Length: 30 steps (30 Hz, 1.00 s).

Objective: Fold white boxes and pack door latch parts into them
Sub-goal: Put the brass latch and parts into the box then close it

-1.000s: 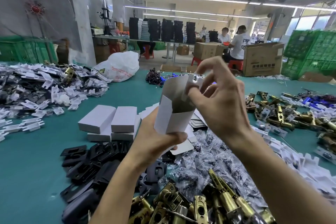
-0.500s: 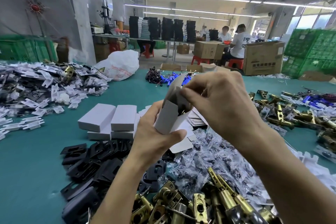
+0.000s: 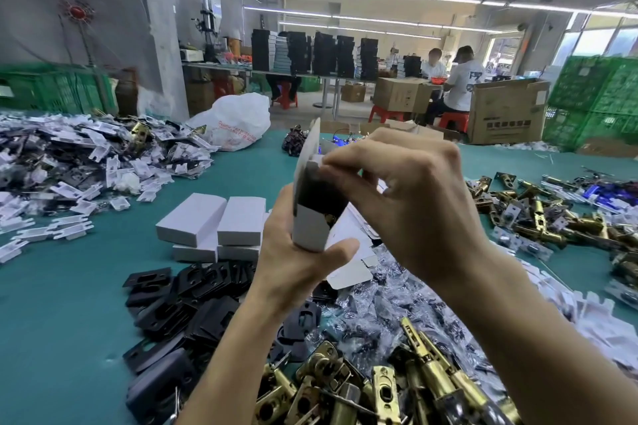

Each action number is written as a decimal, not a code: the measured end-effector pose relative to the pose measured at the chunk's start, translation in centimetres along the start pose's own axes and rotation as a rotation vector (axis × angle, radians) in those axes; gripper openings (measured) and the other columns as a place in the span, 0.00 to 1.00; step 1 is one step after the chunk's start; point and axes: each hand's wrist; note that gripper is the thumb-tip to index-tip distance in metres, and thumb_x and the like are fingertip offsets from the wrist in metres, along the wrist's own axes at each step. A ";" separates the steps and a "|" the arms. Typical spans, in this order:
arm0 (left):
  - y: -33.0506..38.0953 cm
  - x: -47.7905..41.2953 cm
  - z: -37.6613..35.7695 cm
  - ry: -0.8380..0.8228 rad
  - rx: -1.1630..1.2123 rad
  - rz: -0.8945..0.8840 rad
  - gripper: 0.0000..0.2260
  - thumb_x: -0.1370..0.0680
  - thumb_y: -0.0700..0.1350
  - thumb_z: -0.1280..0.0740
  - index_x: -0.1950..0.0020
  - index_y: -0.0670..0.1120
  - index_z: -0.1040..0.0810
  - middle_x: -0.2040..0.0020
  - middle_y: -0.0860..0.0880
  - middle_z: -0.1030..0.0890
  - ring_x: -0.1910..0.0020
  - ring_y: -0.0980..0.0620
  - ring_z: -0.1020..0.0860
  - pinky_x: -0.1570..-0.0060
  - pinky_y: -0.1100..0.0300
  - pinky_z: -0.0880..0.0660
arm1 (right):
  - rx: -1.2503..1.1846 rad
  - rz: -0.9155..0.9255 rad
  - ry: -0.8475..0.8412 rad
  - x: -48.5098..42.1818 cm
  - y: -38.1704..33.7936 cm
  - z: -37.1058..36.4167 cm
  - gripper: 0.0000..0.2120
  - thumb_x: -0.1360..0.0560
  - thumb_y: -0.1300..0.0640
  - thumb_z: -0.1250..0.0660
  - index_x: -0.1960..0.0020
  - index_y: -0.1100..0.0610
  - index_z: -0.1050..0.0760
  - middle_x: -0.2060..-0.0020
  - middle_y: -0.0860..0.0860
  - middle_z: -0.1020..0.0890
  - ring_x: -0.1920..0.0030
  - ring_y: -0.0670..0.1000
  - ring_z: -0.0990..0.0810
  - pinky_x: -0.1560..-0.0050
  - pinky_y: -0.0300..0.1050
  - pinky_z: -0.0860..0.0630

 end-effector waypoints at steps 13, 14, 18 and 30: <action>-0.6 -1.2 1.5 0.184 -0.004 0.380 0.26 0.36 0.51 0.20 0.40 0.51 0.22 0.50 0.48 0.17 0.57 0.47 0.18 0.61 0.49 0.20 | 0.008 -0.501 -0.287 -0.1 3.5 -2.2 0.13 0.20 0.51 0.37 0.59 0.56 0.21 0.66 0.50 0.20 0.60 0.55 0.23 0.58 0.52 0.23; -0.6 -1.4 2.0 0.215 -0.002 0.390 0.26 0.34 0.50 0.19 0.39 0.50 0.22 0.49 0.48 0.17 0.56 0.47 0.18 0.58 0.48 0.19 | 0.041 -0.524 -0.410 0.2 3.8 -3.0 0.13 0.21 0.51 0.37 0.58 0.56 0.21 0.63 0.53 0.19 0.58 0.56 0.21 0.56 0.53 0.22; -0.2 -1.8 2.9 0.315 -0.024 0.369 0.25 0.34 0.51 0.19 0.40 0.51 0.23 0.50 0.50 0.17 0.68 0.57 0.19 0.62 0.49 0.17 | 0.029 -0.458 -1.027 2.5 3.6 -7.1 0.06 0.24 0.52 0.31 0.49 0.52 0.19 0.51 0.53 0.16 0.54 0.52 0.18 0.52 0.48 0.21; 0.8 -1.7 2.9 0.347 0.051 0.298 0.18 0.41 0.60 0.26 0.55 0.58 0.22 0.61 0.57 0.18 0.56 0.45 0.18 0.61 0.38 0.18 | 0.149 -0.209 -1.175 6.1 2.2 -12.1 0.25 0.34 0.44 0.21 0.47 0.56 0.28 0.47 0.53 0.24 0.51 0.55 0.23 0.57 0.50 0.25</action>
Point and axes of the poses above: each hand's wrist, its own x-axis away from the middle knuckle, its own z-axis out of the back of the hand, y = z × x
